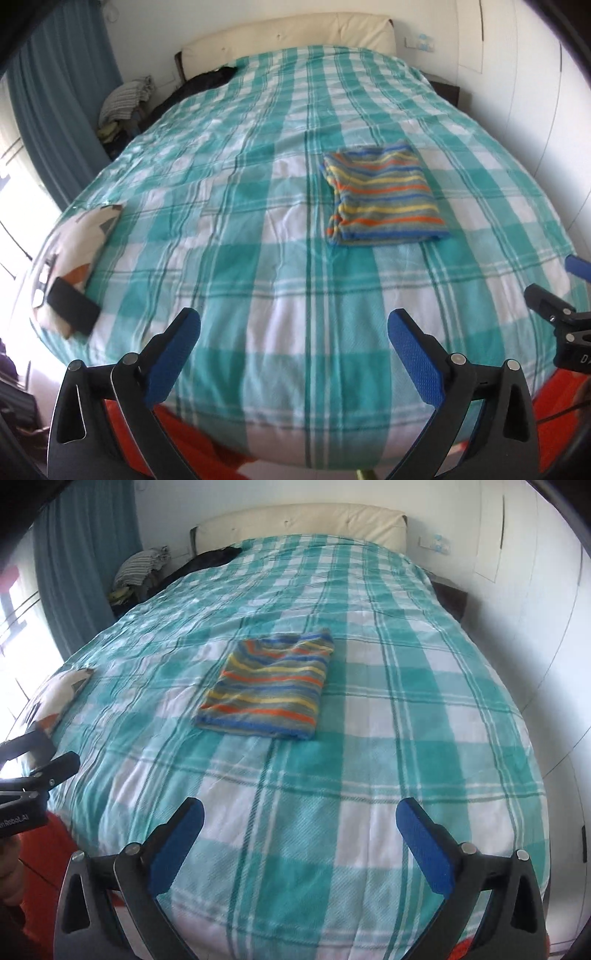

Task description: Fold small clothes

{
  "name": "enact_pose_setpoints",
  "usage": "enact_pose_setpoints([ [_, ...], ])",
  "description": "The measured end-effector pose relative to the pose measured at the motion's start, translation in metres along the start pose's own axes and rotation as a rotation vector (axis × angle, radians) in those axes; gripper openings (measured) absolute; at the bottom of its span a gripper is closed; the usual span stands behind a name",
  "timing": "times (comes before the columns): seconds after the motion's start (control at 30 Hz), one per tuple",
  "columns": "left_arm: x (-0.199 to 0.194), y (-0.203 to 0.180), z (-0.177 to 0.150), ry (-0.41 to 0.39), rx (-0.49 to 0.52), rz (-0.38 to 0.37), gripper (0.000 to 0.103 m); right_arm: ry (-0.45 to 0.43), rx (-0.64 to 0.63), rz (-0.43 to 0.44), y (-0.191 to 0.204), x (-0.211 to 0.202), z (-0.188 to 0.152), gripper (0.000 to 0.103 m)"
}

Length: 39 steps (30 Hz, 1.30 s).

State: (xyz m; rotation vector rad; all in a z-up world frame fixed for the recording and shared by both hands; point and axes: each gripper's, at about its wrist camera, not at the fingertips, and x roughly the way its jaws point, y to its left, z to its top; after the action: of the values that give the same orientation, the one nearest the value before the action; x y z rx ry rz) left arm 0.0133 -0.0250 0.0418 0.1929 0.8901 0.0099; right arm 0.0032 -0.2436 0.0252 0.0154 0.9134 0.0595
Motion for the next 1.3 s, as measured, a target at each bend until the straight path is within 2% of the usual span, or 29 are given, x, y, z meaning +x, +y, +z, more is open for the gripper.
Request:
enact_pose_setpoints([
  [0.17, -0.015, -0.009, -0.027, -0.020, 0.061, 0.018, 0.103, 0.046, -0.062, -0.070, 0.017, -0.013, -0.026, 0.102],
  [0.27, -0.017, -0.014, -0.030, -0.028, 0.090, 0.017, 0.103, 0.075, -0.047, -0.039, 0.019, -0.014, -0.034, 0.103],
  [0.33, -0.024, -0.012, -0.027, -0.035, 0.068, -0.017, 0.103, 0.076, -0.036, -0.042, 0.020, -0.017, -0.035, 0.103],
  [0.43, -0.039, -0.009, -0.020, -0.046, 0.040, -0.005, 0.103, 0.064, -0.005, -0.044, 0.019, -0.029, -0.033, 0.103],
  [0.67, -0.061, -0.006, -0.015, 0.010, 0.011, -0.024, 0.103, 0.009, -0.011, -0.042, 0.027, -0.066, -0.022, 0.103],
  [0.8, -0.058, -0.010, -0.015, 0.035, 0.030, -0.050, 0.103, 0.008, -0.012, -0.045, 0.029, -0.073, -0.021, 0.103],
  [0.97, -0.052, -0.004, -0.014, 0.047, -0.002, -0.028, 0.102, 0.024, -0.021, -0.062, 0.031, -0.067, -0.021, 0.103],
  [1.1, -0.050, 0.004, -0.015, 0.058, -0.042, -0.059, 0.102, 0.022, -0.026, -0.057, 0.035, -0.070, -0.020, 0.102],
  [1.3, -0.058, 0.009, -0.013, 0.040, -0.053, -0.057, 0.102, 0.000, -0.074, -0.083, 0.050, -0.087, -0.010, 0.102],
])
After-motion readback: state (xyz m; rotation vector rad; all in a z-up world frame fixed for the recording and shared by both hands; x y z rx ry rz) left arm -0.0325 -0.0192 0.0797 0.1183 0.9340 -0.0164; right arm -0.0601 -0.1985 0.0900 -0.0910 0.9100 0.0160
